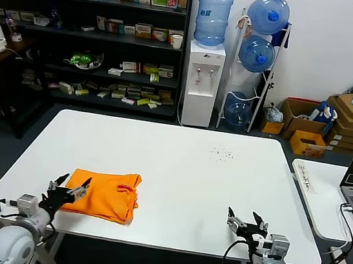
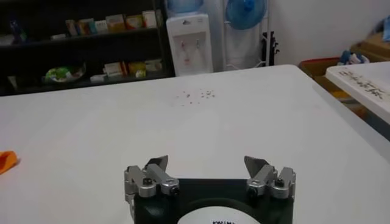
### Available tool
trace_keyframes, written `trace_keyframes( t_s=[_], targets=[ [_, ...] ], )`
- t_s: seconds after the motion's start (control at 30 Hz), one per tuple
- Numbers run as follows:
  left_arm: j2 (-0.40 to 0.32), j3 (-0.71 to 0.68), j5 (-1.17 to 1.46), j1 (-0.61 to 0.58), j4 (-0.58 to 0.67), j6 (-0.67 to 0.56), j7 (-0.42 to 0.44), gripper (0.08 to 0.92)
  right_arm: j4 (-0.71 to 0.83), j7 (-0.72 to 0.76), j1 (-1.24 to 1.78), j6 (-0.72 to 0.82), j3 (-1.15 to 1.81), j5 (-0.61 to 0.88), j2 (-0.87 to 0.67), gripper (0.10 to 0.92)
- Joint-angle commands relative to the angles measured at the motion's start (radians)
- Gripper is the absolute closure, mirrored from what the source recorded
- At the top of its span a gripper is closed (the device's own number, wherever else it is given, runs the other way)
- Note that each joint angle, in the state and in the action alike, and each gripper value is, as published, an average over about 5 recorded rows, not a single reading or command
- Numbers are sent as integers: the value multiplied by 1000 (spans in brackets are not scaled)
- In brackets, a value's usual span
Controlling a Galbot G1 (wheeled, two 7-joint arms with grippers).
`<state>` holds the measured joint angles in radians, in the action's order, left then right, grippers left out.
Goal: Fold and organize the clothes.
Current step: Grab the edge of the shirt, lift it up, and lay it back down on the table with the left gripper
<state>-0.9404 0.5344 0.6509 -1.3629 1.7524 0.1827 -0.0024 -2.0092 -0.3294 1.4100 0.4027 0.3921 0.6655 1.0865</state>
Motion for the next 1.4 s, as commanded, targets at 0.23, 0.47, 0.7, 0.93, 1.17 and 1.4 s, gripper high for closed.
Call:
trace_keyframes(
  t_s=[0.23,0.47,0.7,0.93,1.17,1.4],
  targets=[
    [102,37,146,29,-171,12,79,177,-1,-1,4,0,7,3,-6,203],
    [103,9,160,36,-174,47,65,177,5,0,1,-1,9,4,-5,203],
    [86,-17,155,52,-178,50,64,177,7,-1,0,0,7,5,-5,203],
    [74,-46,126,71,-176,46,53,215,4,-1,4,-1,10,5,-5,203],
    [69,-50,122,61,-165,47,51,415,4,-1,4,0,12,7,-6,203],
    [61,-47,125,60,-156,46,52,614,4,-2,1,1,10,9,-5,203]
  ],
)
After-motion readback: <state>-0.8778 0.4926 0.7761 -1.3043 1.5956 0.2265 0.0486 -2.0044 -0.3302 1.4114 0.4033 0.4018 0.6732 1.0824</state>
